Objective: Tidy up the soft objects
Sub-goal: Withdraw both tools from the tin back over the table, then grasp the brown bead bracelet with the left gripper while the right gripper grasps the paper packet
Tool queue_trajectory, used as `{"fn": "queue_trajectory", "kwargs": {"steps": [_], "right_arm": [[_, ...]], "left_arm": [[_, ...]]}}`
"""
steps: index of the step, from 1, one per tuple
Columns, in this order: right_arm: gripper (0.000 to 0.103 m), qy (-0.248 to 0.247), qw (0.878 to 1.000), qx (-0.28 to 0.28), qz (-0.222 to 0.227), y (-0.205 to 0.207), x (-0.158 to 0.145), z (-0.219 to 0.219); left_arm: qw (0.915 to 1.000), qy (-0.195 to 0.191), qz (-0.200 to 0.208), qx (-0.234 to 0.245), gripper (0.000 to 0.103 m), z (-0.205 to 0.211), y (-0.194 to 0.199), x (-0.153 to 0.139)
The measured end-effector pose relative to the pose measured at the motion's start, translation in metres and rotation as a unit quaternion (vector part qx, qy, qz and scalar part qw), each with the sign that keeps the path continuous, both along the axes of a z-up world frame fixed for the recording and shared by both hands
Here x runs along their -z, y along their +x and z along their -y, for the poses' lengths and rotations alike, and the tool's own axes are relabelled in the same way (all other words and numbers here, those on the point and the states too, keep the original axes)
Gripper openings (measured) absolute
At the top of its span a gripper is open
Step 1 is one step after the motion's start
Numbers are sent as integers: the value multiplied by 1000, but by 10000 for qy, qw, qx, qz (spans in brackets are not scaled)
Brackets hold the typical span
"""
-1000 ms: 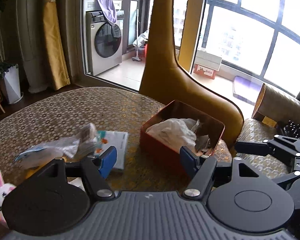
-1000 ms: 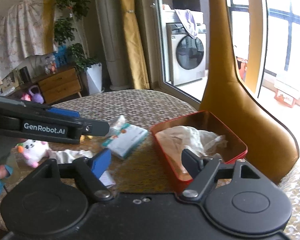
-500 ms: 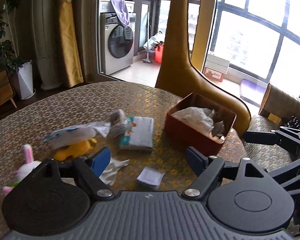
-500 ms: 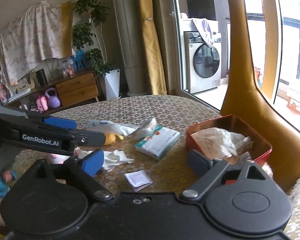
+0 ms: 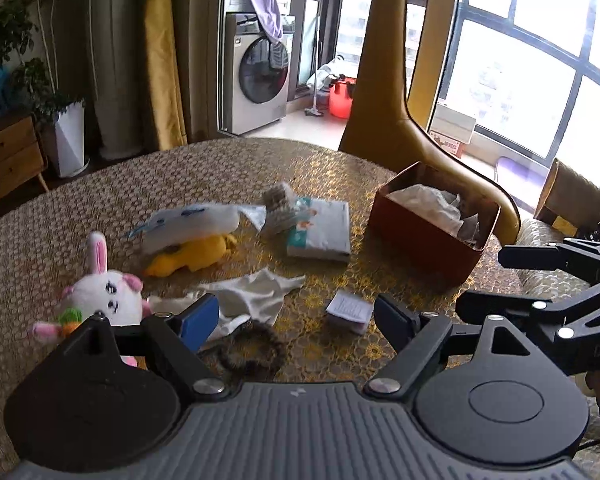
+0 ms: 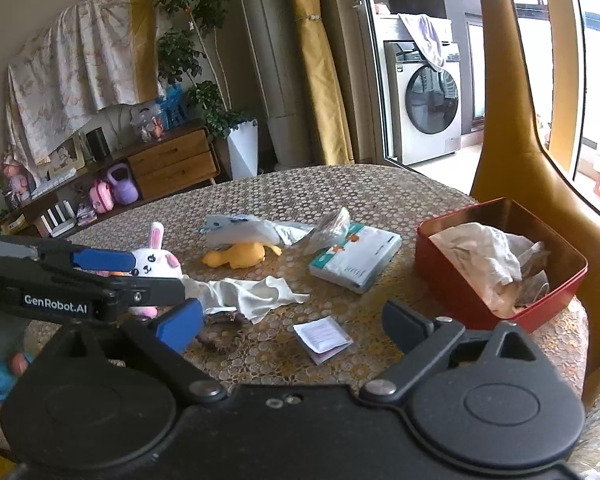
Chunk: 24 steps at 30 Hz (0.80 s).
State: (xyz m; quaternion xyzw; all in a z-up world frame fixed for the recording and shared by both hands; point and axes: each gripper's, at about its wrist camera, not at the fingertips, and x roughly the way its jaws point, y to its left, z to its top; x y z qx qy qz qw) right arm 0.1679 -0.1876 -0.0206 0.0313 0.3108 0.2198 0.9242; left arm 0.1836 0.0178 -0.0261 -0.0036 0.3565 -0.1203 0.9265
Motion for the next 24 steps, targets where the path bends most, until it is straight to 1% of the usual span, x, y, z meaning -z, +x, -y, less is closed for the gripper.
{"fn": "queue_trajectory", "kwargs": {"steps": [2, 5, 8, 13, 15, 18, 22, 24], "right_arm": [[97, -44, 10000, -22, -42, 2, 4, -2], [97, -108, 9999, -36, -116, 6, 11, -4], [97, -162, 9996, -41, -212, 11, 19, -6], [97, -324, 9986, -156, -387, 24, 33, -9], [97, -394, 9979, -236, -453, 30, 38, -12], [97, -484, 9966, -350, -570, 41, 47, -15], [97, -611, 9942, -512, -722, 56, 61, -21], [96, -684, 9933, -493, -786, 64, 69, -24]], "left_arm": [[10000, -47, -78, 14, 90, -5, -1, 8], [9999, -32, -142, 39, 91, -8, -2, 21], [9997, -85, -237, -34, 91, -13, -2, 34], [9971, -345, -663, -141, 91, -20, 6, 60], [9961, -415, -717, -301, 91, -22, 8, 69], [9960, -335, -637, -521, 91, -22, 11, 79], [9970, 59, -476, -614, 91, -11, 15, 88], [9970, 148, -418, -626, 91, -7, 18, 93]]}}
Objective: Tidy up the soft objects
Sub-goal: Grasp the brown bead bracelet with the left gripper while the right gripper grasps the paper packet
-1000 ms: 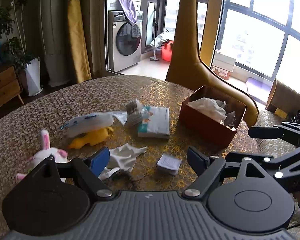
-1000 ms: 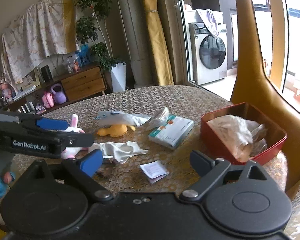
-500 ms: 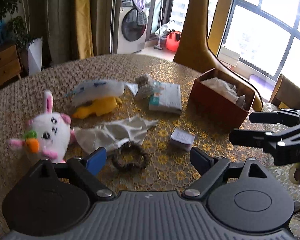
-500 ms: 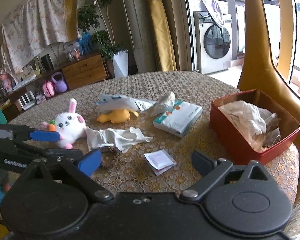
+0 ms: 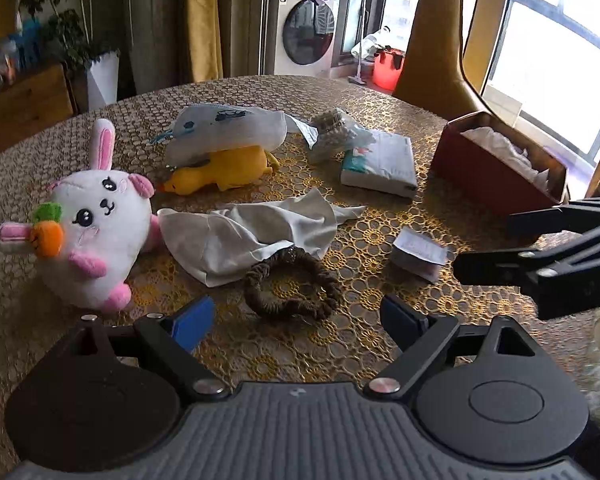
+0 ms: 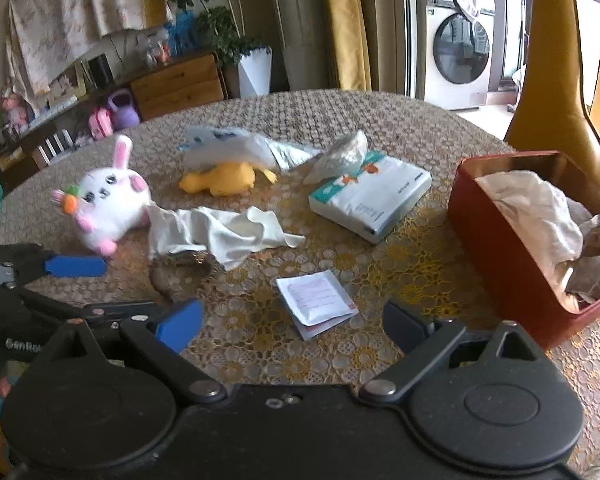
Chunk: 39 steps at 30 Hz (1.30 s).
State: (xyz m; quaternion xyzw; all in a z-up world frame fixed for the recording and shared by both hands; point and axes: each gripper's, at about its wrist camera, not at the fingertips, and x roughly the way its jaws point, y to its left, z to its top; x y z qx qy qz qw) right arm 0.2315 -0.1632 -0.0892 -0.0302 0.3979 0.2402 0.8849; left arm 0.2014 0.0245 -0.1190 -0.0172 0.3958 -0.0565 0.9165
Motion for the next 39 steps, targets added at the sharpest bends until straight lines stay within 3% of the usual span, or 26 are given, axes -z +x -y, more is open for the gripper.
{"fn": "queue_trajectory", "kwargs": {"steps": [3, 12, 22, 29, 32, 39], "right_arm": [[95, -3, 9999, 36, -146, 12, 11, -2], [89, -79, 9992, 78, -395, 39, 34, -8], [78, -466, 9986, -43, -258, 45, 46, -25], [64, -828, 9965, -91, -19, 42, 48, -33], [54, -864, 9962, -47, 26, 42, 47, -34], [46, -903, 9958, 82, 85, 40, 46, -34]], "left_arm": [[9999, -137, 8, -40, 91, 0, 5, 7], [10000, 36, 47, -24, 91, 10, 19, 28], [9997, 224, 129, -38, 91, 13, 29, 39], [9994, 322, 128, 15, 90, 17, 32, 44], [9993, 325, 168, -16, 79, 16, 32, 43], [9991, 329, 158, -208, 43, 9, 31, 38]]}}
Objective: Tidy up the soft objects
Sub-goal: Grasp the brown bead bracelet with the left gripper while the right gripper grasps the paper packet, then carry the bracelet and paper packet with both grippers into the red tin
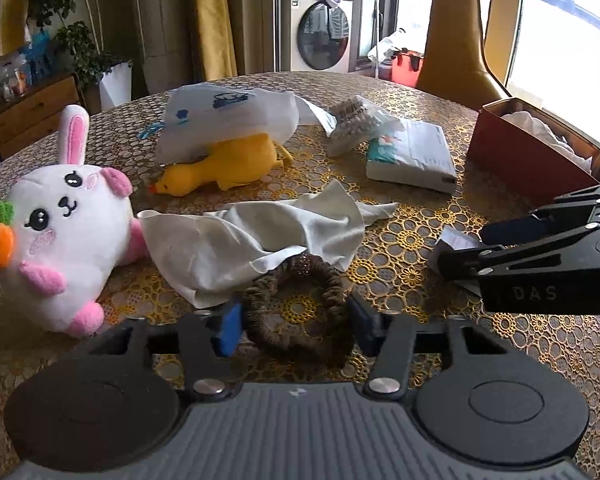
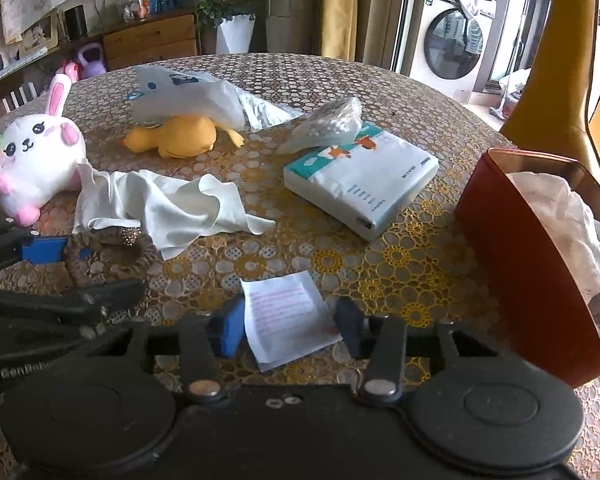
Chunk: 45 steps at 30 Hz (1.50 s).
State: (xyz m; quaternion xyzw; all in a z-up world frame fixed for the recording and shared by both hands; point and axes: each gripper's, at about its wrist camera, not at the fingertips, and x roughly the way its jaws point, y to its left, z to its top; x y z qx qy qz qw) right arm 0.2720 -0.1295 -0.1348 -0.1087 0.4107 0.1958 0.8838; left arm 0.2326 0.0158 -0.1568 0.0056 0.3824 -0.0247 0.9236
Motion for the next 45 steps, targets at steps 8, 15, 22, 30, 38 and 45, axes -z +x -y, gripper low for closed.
{"fn": "queue_trajectory", "kwargs": {"steps": [8, 15, 22, 30, 38, 45], "right_arm": [[16, 50, 10000, -48, 72, -8, -7, 1], [8, 193, 9996, 52, 223, -17, -17, 11], [1, 452, 9984, 188, 288, -31, -32, 30], [1, 775, 9960, 302, 342, -52, -52, 51], [1, 973, 9932, 198, 611, -83, -86, 67], [1, 1138, 9904, 182, 762, -99, -113, 86]], "left_arm": [[9998, -79, -156, -82, 17, -5, 2, -6], [9990, -302, -269, -164, 11, -12, -3, -13], [9981, -483, -328, -173, 11, -15, -13, -21], [9970, -713, -299, -89, 10, -15, -33, -39], [9968, -760, -246, 10, 10, -11, -50, -59], [9960, -849, -111, 238, 10, 0, -56, -89]]}}
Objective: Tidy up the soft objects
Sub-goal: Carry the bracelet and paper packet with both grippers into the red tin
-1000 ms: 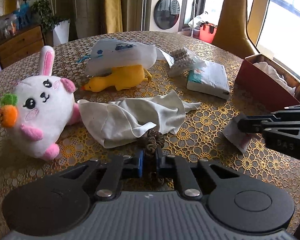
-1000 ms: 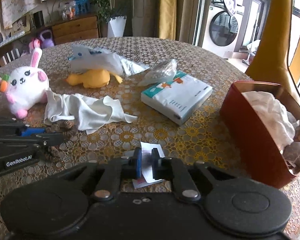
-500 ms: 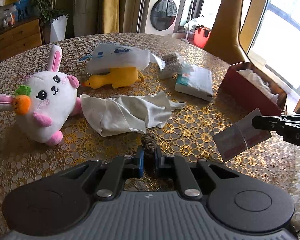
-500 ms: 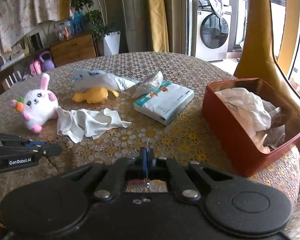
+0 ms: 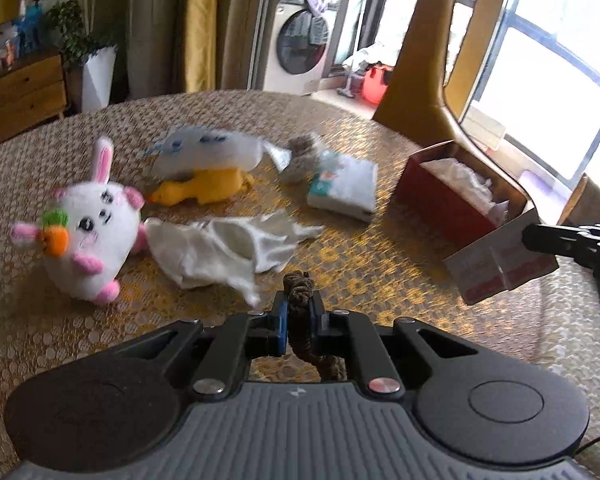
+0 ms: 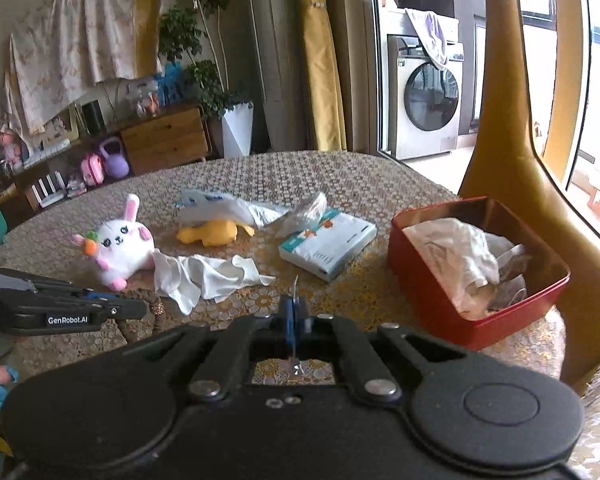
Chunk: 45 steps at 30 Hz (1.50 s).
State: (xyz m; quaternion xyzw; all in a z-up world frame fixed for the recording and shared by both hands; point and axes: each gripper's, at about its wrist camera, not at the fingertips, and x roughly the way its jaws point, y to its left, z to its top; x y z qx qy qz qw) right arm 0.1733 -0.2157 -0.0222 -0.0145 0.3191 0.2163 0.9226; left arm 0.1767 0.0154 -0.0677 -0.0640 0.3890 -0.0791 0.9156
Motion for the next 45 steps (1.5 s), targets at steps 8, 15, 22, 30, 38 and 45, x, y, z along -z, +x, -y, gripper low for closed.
{"fn": "queue_trajectory", "kwargs": {"steps": [8, 15, 22, 30, 38, 45], "right_arm": [[1, -31, 9997, 133, 217, -5, -20, 22], [1, 87, 9982, 441, 387, 5, -34, 51], [1, 138, 9959, 713, 541, 22, -42, 79], [1, -5, 9933, 1002, 578, 51, -38, 107], [1, -314, 9900, 1263, 542, 80, -21, 129], [1, -568, 9869, 1453, 413, 108, 2, 148]], "left_arm": [[9993, 95, 211, 310, 10, 26, 7, -35], [9970, 259, 417, 604, 10, 58, 22, -58], [9926, 443, 571, 975, 10, 99, 39, -73], [9881, 503, 657, 1294, 10, 143, 67, -84], [9856, 538, 586, 1492, 10, 186, 105, -71], [9875, 367, 357, 1490, 10, 212, 144, -48]]}}
